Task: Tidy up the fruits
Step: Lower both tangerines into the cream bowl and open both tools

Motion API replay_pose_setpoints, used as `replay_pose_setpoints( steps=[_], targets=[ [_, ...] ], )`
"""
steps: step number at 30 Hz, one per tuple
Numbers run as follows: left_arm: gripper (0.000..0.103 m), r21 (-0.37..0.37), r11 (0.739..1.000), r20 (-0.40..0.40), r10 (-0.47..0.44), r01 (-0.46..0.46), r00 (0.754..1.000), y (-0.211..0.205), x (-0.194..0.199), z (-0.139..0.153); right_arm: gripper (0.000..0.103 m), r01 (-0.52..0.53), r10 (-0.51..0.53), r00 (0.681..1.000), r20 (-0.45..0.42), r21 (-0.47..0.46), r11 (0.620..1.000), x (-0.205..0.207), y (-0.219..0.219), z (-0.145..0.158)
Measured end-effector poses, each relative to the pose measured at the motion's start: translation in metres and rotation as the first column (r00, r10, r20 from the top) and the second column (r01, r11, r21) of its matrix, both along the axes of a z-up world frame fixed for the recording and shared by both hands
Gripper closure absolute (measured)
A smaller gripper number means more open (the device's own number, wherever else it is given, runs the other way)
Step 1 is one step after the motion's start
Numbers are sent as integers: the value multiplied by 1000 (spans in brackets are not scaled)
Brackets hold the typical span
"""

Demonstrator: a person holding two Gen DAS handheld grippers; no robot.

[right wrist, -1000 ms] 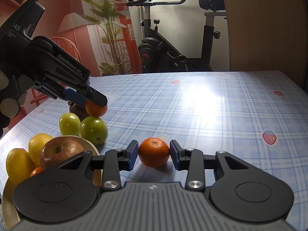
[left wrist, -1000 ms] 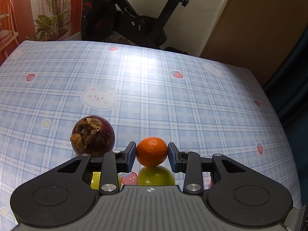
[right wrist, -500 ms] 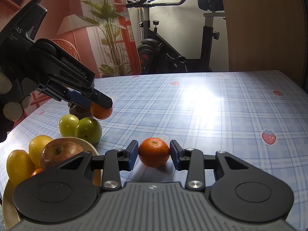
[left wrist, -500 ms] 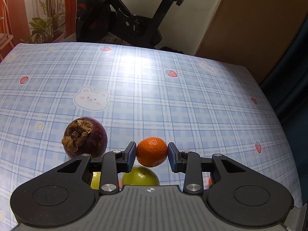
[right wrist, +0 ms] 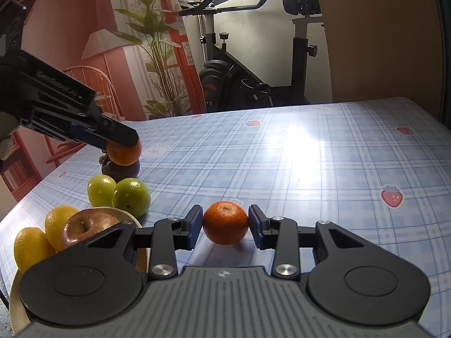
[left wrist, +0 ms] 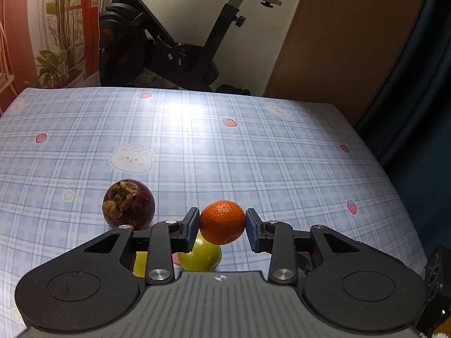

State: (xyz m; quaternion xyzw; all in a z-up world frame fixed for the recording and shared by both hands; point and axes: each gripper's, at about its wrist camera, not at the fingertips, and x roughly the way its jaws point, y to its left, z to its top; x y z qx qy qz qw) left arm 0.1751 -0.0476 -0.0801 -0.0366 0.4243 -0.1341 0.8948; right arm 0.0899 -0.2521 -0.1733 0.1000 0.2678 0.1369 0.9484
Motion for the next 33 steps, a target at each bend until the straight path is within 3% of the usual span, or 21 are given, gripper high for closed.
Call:
replay_pose_setpoints(
  steps=[2, 7, 13, 25, 33],
  targets=[
    [66, -12, 1000, 3, -13, 13, 1000, 7, -13, 6, 64, 3, -3, 1000, -17, 5, 1000, -5, -1, 3],
    [66, -29, 998, 8, -51, 51, 999, 22, -45, 14, 64, -29, 30, 999, 38, -18, 999, -37, 5, 28],
    [66, -58, 994, -31, -96, 94, 995, 33, -74, 2, 64, -94, 98, 993, 63, -64, 994, -70, 24, 47],
    [66, -108, 987, -99, -131, 120, 986, 37, -90, -29, 64, -200, 203, 979, 3, -148, 968, -98, 55, 37],
    [65, -109, 985, -117, -143, 131, 983, 29, -93, -39, 64, -219, 219, 976, -19, -123, 968, -92, 54, 27]
  ],
)
